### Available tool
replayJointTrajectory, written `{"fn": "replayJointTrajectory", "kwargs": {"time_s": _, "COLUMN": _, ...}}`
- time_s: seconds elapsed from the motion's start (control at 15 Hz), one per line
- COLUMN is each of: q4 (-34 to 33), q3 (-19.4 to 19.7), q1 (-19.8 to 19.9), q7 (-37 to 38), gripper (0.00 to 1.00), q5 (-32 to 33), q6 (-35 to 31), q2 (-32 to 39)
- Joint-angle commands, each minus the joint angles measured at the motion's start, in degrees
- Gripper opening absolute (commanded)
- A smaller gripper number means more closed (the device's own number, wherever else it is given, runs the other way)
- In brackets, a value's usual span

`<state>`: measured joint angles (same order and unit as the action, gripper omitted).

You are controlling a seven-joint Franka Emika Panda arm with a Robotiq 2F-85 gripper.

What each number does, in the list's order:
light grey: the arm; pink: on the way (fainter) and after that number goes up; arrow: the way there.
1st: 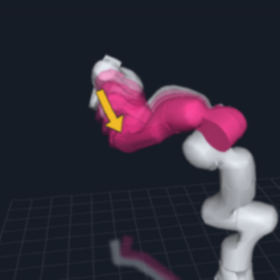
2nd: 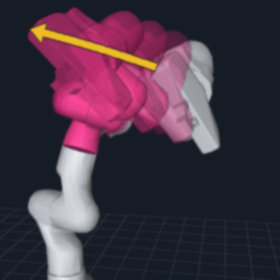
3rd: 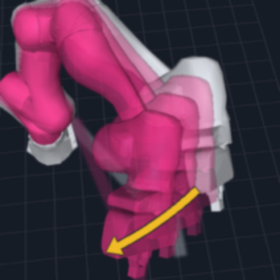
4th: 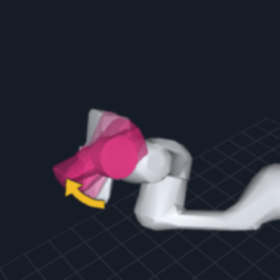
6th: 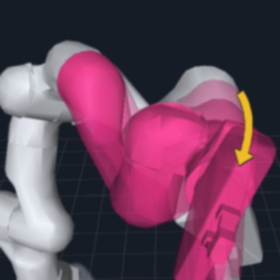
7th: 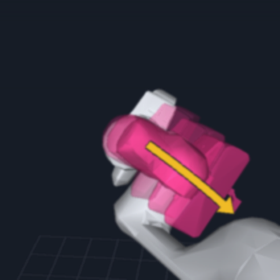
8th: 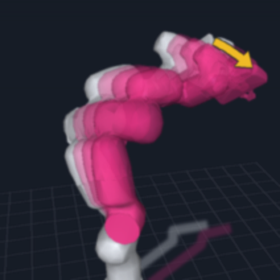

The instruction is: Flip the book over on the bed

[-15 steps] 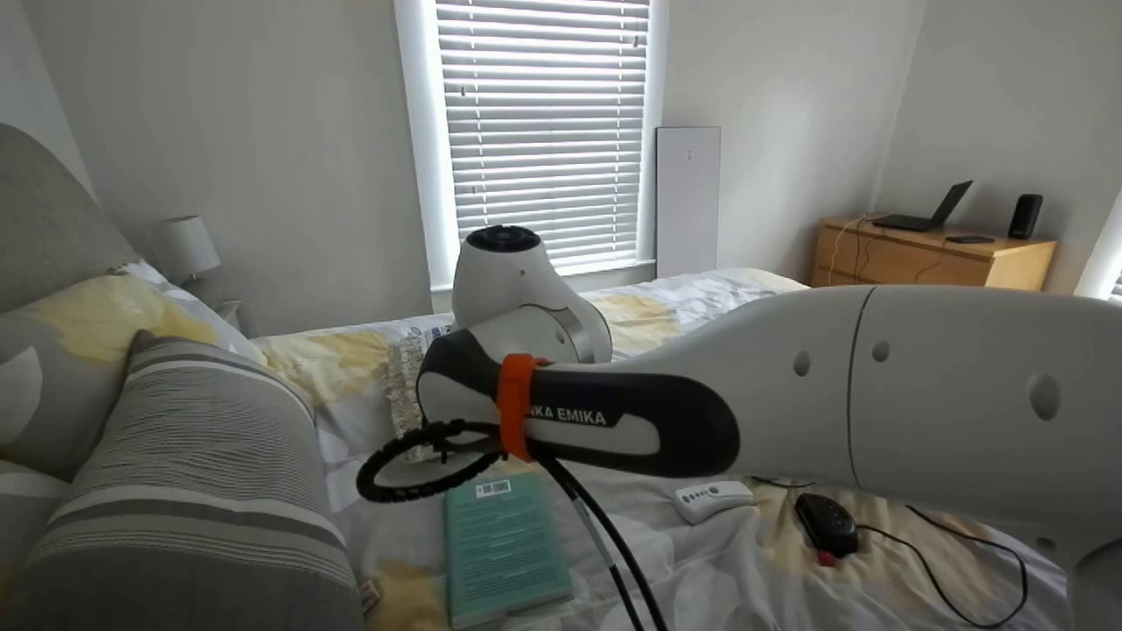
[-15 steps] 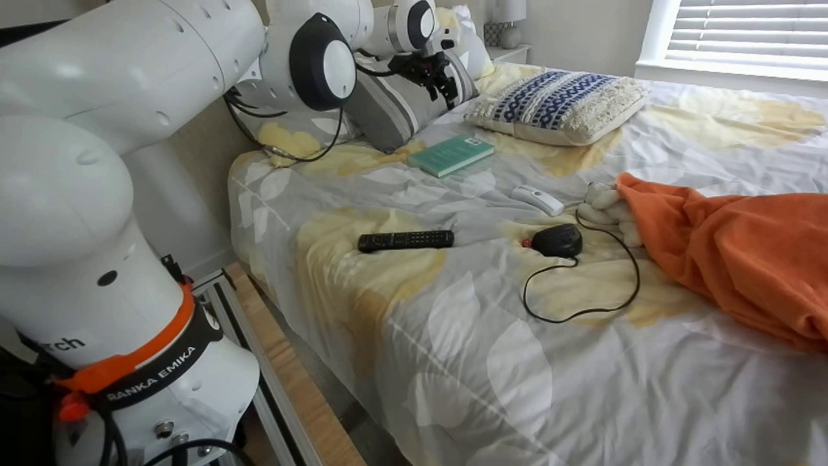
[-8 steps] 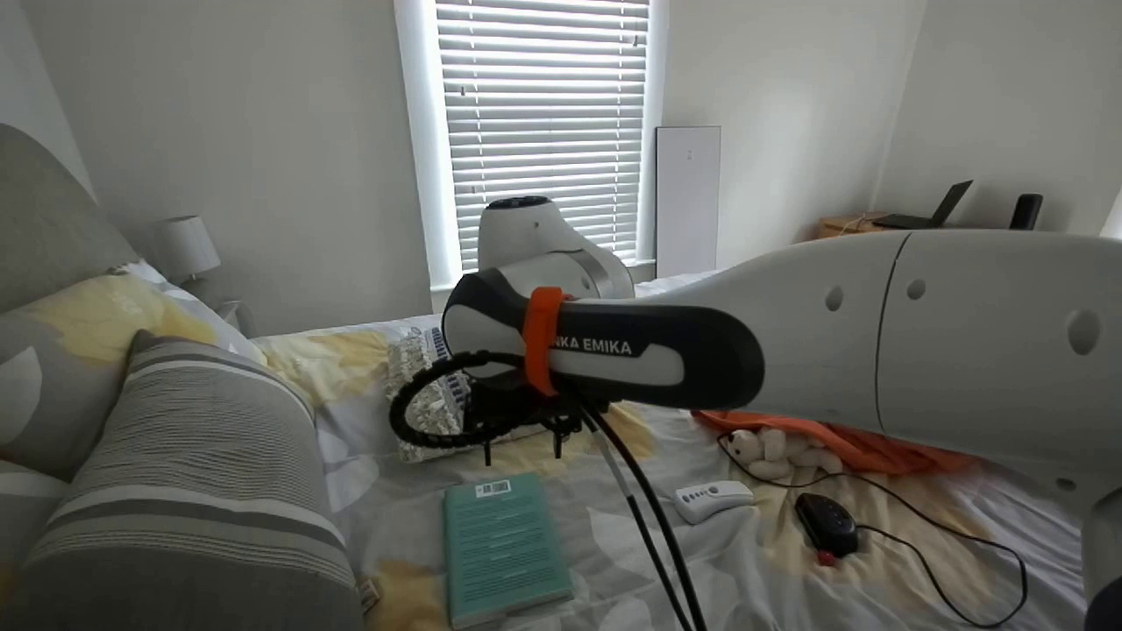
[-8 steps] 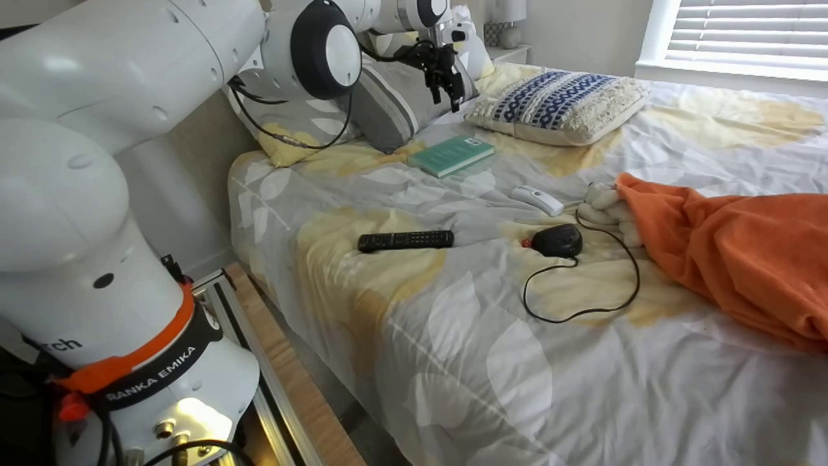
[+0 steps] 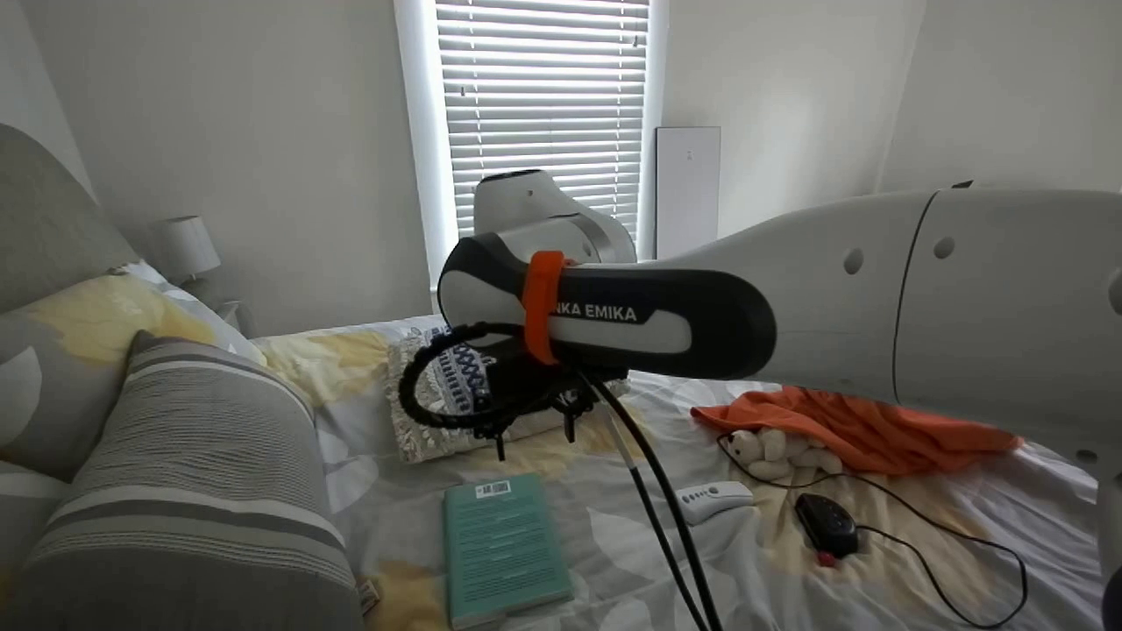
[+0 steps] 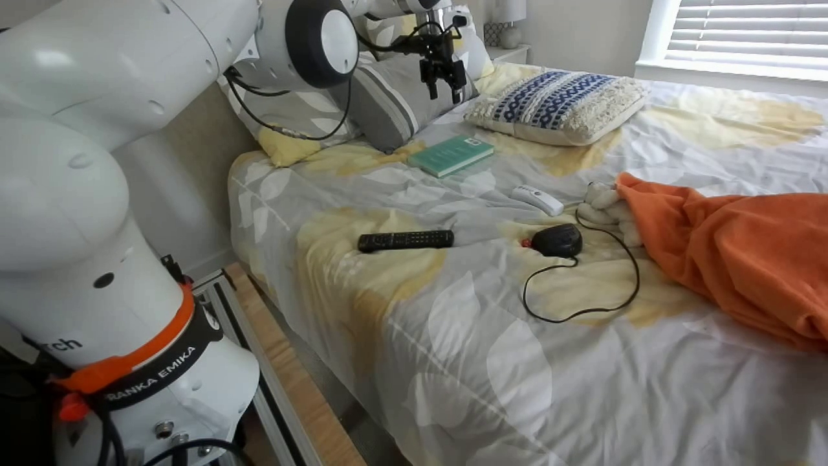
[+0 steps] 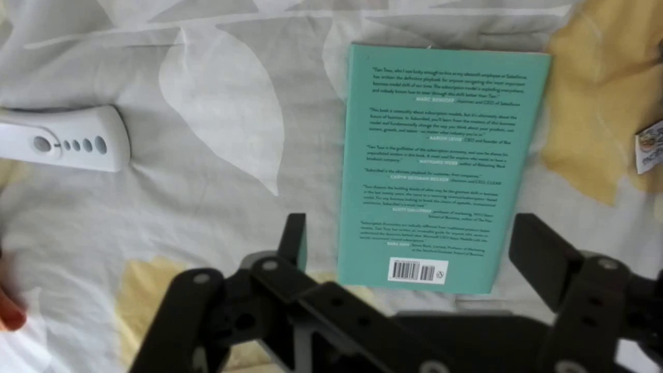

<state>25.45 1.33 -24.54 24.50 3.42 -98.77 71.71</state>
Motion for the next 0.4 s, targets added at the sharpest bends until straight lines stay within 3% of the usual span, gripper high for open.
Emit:
{"fn": "replayJointTrajectory", "kwargs": {"time_s": 0.0, "q4": 0.0, "q3": 2.4, "q1": -3.1, "q7": 0.5, "gripper": 1.0, "q5": 4.0, "q6": -2.1, "q2": -0.2}}
{"fn": "replayJointTrajectory", "kwargs": {"time_s": 0.07, "q4": 0.3, "q3": 0.9, "q1": -1.7, "q7": -0.2, "gripper": 1.0, "q5": 2.4, "q6": -1.2, "q2": -0.6}}
{"fn": "replayJointTrajectory", "kwargs": {"time_s": 0.33, "q4": 0.3, "q3": 1.0, "q1": -2.0, "q7": -0.1, "gripper": 1.0, "q5": 2.7, "q6": -1.2, "q2": -0.6}}
